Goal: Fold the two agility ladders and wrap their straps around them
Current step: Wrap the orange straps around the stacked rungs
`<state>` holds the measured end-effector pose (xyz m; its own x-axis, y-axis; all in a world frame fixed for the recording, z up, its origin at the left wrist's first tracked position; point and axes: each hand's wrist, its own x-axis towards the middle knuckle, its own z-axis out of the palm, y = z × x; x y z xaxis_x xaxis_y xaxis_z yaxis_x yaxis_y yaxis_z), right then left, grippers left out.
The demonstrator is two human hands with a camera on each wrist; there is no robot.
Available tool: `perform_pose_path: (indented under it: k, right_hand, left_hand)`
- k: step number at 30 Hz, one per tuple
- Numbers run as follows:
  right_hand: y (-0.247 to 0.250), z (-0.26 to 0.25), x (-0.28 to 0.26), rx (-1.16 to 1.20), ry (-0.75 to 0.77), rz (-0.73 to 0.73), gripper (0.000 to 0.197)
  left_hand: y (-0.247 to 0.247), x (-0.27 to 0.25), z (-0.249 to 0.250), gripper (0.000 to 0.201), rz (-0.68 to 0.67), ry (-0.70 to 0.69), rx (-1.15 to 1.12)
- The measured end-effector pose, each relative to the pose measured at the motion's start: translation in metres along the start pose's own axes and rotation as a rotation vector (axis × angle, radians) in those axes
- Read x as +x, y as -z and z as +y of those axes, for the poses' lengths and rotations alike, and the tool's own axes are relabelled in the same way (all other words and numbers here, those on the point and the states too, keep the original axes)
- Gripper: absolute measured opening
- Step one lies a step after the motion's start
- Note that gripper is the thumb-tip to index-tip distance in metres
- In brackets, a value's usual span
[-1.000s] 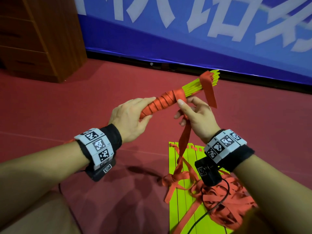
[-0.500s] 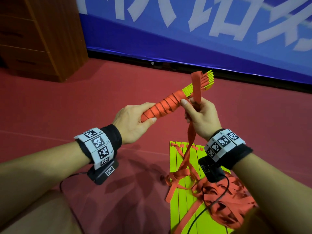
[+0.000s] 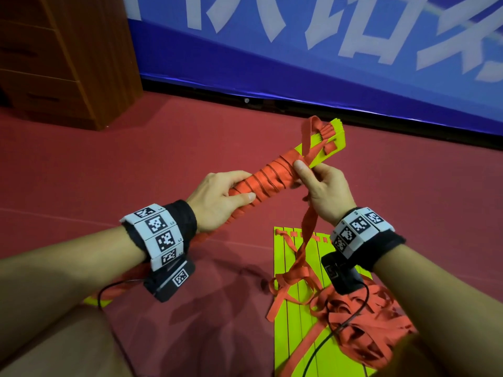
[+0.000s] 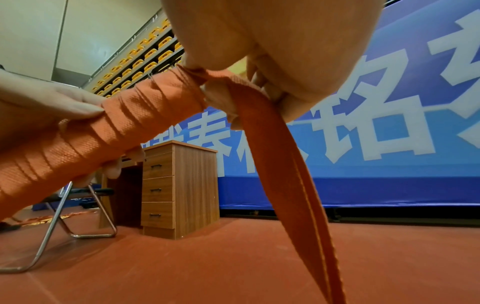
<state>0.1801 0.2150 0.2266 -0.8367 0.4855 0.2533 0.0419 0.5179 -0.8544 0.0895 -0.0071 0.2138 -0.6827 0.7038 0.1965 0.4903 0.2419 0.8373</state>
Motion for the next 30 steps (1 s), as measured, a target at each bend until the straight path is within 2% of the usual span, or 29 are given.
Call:
perform_pose_path:
  k: [3,6,9,14,18,21,23,25,27,30]
  right_hand:
    - [-0.005,0.0,0.001,0.063,-0.022,0.002,0.049]
    - [-0.004,-0.004,0.001,0.172,-0.023,0.017,0.039]
    - [-0.001,-0.006,0.0,0.204,0.007,0.005,0.035]
    - [-0.004,-0.009,-0.004,0.253,-0.05,0.02,0.043]
    - [-0.006,-0.012,-0.004,0.278,-0.06,0.028,0.04]
    - [-0.011,-0.011,-0.004,0.276,-0.07,0.047,0.055]
    - [-0.013,-0.012,-0.004,0.279,-0.088,0.063,0.058]
    - [-0.013,-0.011,-0.003,0.275,-0.111,0.084,0.052]
    - [-0.013,-0.011,-0.002,0.278,-0.128,0.101,0.047]
    - [-0.013,-0.014,-0.003,0.273,-0.146,0.095,0.039]
  left_hand:
    - [-0.001,-0.001,0.001,0.014,-0.033,0.029,-0.077]
    - [-0.001,-0.001,0.002,0.018,-0.045,0.022,-0.091]
    - [0.0,-0.001,0.003,0.019,-0.03,-0.008,-0.02]
    - [-0.001,-0.002,0.004,0.032,-0.043,-0.056,0.182]
    - [-0.003,-0.004,0.006,0.057,-0.051,-0.081,0.177]
    - [-0.006,-0.004,0.008,0.084,0.0,-0.116,0.352]
    - [-0.005,-0.004,0.012,0.098,-0.006,-0.139,0.504]
    - [-0.004,-0.002,0.018,0.097,0.011,-0.177,0.632]
    - [-0.003,-0.001,0.021,0.084,0.057,-0.223,0.71]
    - [-0.002,0.0,0.018,0.075,0.11,-0.245,0.715]
